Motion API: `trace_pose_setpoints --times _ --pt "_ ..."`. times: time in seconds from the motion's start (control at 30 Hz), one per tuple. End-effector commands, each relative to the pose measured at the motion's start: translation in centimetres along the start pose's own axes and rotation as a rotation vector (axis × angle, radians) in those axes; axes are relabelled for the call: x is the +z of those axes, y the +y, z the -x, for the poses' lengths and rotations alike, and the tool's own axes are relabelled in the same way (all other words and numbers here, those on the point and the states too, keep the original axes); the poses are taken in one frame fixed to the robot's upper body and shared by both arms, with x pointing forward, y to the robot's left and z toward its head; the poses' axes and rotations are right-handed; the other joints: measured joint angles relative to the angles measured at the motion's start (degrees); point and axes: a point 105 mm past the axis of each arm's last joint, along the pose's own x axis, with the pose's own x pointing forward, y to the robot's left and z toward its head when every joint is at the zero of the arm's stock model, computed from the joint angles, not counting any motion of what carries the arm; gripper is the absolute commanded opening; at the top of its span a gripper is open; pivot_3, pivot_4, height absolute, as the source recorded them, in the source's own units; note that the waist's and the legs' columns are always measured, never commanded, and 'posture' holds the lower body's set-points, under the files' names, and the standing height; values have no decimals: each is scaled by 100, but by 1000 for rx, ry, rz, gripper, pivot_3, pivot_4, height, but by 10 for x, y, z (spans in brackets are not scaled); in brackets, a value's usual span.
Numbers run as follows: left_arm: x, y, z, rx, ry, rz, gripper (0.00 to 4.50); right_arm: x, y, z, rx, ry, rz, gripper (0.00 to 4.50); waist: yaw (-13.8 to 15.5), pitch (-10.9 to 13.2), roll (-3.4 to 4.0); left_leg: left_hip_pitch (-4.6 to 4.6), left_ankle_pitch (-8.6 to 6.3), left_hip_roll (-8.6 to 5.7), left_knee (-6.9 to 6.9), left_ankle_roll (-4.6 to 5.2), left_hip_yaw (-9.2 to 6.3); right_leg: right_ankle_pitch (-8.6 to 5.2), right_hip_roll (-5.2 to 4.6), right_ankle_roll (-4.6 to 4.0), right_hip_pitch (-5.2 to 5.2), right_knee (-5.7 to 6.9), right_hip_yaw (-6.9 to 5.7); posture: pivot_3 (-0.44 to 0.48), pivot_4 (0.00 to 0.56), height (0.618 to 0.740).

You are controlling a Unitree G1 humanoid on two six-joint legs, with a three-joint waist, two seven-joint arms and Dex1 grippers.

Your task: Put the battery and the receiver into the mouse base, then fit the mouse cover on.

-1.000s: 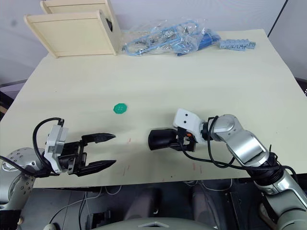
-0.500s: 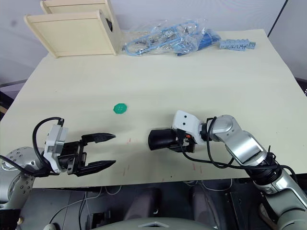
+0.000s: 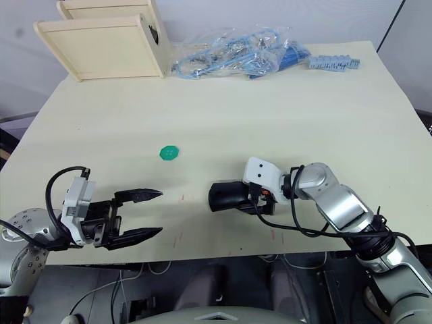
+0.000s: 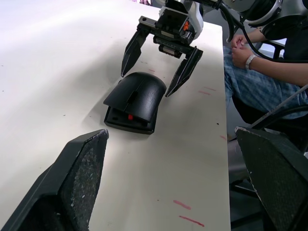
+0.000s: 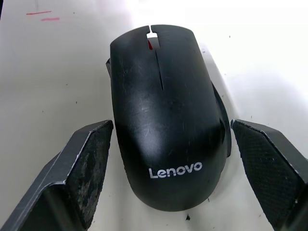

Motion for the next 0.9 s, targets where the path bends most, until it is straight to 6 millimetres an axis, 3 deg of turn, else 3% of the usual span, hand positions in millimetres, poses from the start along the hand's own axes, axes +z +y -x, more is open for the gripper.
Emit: trace_pose_setpoints --times 0.03,0.13,0.17,0.23,0.3,0.47,0.53,0.67,0.9 --pt "5 2 6 15 -1 -25 4500 5 3 1 9 -22 30 4120 0 0 0 0 0 0 0 0 0 0 0 0 0 0 0 0 150 740" --pt "4 1 6 14 -1 -24 4500 5 3 1 11 -23 33 4120 0 0 0 0 0 0 0 0 0 0 0 0 0 0 0 0 150 740" --pt "4 1 6 14 -2 -24 4500 5 3 1 12 -23 35 3629 0 0 0 0 0 0 0 0 0 0 0 0 0 0 0 0 150 740" --pt "4 1 6 14 -2 -24 4500 5 4 1 12 -23 35 3489 0 0 0 0 0 0 0 0 0 0 0 0 0 0 0 0 150 740" --pt "4 1 6 14 -1 -25 4500 6 4 1 13 -24 37 2731 0 0 0 0 0 0 0 0 1 0 0 0 0 0 0 0 150 740" --pt "4 1 5 14 -2 -25 4500 6 3 1 13 -25 42 2731 0 0 0 0 0 0 0 0 0 0 0 0 0 0 0 0 150 740" --pt "4 2 5 14 -4 -24 4500 6 3 2 13 -24 49 2417 0 0 0 0 0 0 0 0 0 0 0 0 0 0 0 0 150 740" --pt "4 2 5 13 -4 -24 4500 9 3 4 13 -25 59 2417 0 0 0 0 0 0 0 0 0 0 0 0 0 0 0 0 150 740" --pt "4 2 4 14 -4 -21 4500 28 1 18 67 1 163 2417 -12 1 1 0 0 0 1 0 0 0 0 0 0 0 1 0 150 740"
